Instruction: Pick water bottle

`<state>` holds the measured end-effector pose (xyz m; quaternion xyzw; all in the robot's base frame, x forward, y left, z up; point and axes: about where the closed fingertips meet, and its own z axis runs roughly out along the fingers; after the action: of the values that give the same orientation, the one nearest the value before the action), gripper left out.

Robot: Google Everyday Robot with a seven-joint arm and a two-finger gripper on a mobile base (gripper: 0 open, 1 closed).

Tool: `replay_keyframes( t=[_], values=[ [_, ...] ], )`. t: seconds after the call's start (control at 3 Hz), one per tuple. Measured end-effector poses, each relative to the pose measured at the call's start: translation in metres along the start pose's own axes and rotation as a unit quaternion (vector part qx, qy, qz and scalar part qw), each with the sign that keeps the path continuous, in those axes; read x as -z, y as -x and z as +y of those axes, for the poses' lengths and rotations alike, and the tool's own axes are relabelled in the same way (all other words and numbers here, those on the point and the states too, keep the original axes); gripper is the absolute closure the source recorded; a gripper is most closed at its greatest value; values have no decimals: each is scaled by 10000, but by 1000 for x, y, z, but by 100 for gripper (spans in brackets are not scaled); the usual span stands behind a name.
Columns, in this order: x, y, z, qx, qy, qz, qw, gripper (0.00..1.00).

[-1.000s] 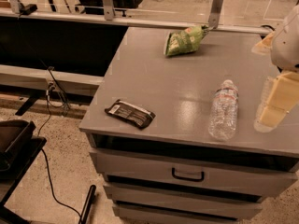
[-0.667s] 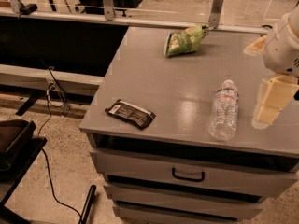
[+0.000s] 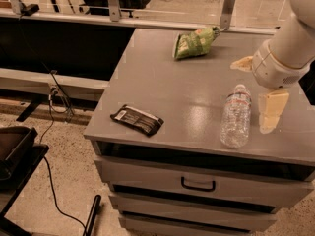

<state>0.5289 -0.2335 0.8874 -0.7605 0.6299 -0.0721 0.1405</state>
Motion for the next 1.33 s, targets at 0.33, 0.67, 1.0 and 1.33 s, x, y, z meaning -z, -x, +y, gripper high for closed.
replay_keyframes(
  t=[0.33,0.67,1.0,1.33],
  values=[
    [-25,-4,2,607,81,-25,9981,0],
    [-41,-3,10,1039,145,-144,9944,18],
    [-48,1,16,1315,188,-344,9905,41],
    [-44,2,15,1315,188,-345,9905,64]
  ],
)
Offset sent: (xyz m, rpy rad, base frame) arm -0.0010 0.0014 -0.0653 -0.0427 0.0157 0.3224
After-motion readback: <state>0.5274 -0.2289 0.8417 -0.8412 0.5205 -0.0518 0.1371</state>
